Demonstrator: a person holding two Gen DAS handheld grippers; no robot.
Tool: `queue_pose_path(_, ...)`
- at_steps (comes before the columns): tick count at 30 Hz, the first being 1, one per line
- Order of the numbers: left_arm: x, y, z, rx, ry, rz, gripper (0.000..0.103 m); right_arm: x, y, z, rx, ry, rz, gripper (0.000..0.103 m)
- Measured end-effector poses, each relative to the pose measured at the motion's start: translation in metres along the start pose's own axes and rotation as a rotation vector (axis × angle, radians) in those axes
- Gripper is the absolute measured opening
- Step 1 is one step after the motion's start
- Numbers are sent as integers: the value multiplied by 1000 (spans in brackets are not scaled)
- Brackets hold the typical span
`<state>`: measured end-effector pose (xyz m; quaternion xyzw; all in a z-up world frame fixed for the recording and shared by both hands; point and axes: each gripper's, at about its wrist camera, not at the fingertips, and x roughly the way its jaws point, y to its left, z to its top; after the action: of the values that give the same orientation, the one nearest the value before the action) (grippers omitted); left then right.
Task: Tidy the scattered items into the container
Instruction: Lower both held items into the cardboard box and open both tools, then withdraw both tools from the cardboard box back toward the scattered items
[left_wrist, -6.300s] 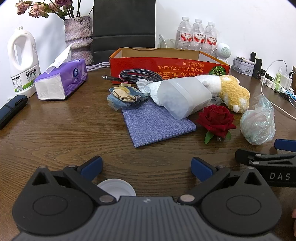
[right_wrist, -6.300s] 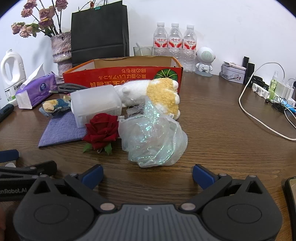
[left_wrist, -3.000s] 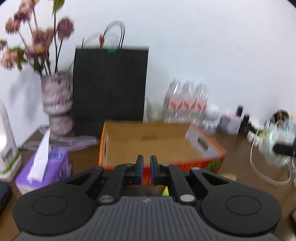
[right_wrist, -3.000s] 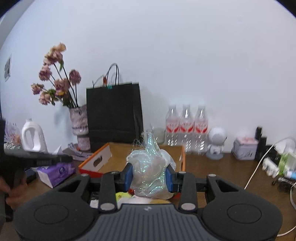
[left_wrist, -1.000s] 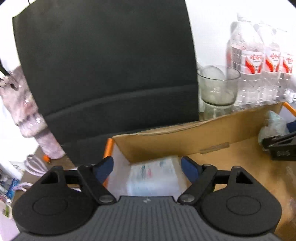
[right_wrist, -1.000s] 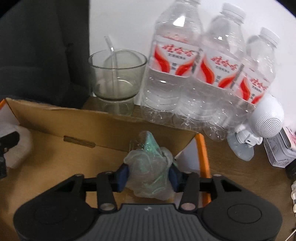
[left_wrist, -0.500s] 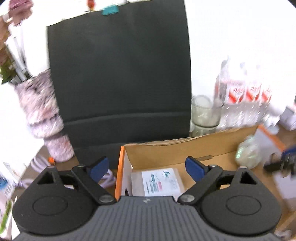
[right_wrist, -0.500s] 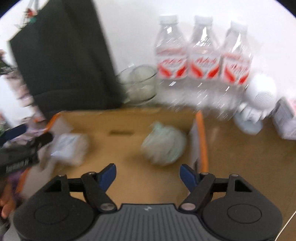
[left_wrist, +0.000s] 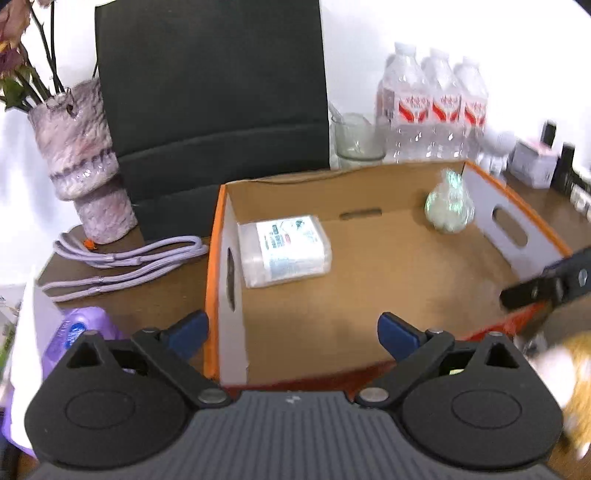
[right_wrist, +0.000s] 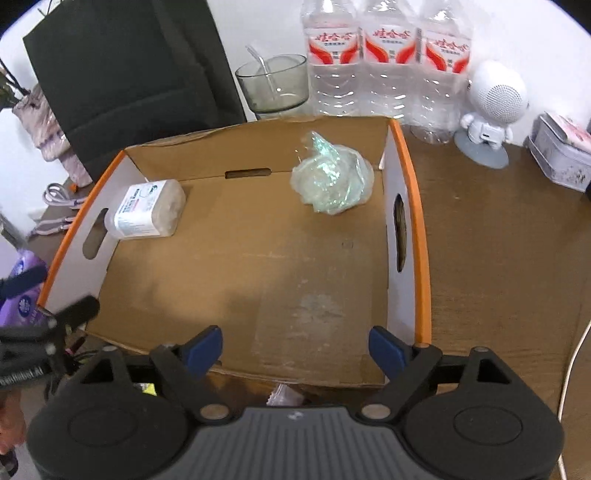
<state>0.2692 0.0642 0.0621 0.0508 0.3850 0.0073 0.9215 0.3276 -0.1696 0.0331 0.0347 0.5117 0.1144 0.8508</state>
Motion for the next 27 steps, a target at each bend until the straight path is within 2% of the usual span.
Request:
queue_pose_path(5, -1, 18, -8, -151, 83, -82, 103, -2, 6, -2, 16, 7, -31, 86)
queue_pose_path(7, 0, 23, -14, -215, 111, -91, 103, -3, 7, -5, 16, 0, -32, 86)
queue_pose_path(10, -12, 23, -18, -213, 92, -99, 103, -9, 7, -12, 13, -10, -39, 86)
queue_pose_path(14, -65, 18, -14, -171, -48, -72, 103, -42, 11, -25, -7, -79, -42, 86)
queue_pose_path(17, -129, 13, -31, -154, -205, -62, 103, -85, 16, -46, -42, -190, 0, 86)
queue_pose_path(19, -167, 7, -60, -153, -309, -62, 103, -113, 16, -73, -57, -283, 24, 90)
queue_pose_path(22, -206, -9, -122, -131, -415, -49, 103, -146, 12, -131, -64, -433, 58, 97)
queue_pose_path(25, -223, -24, -184, -115, -495, -54, 103, -163, 23, -195, -149, -610, -28, 98)
queue_pose_path(27, -227, -28, -214, -147, -488, -57, 103, -170, 31, -238, -197, -702, -58, 100)
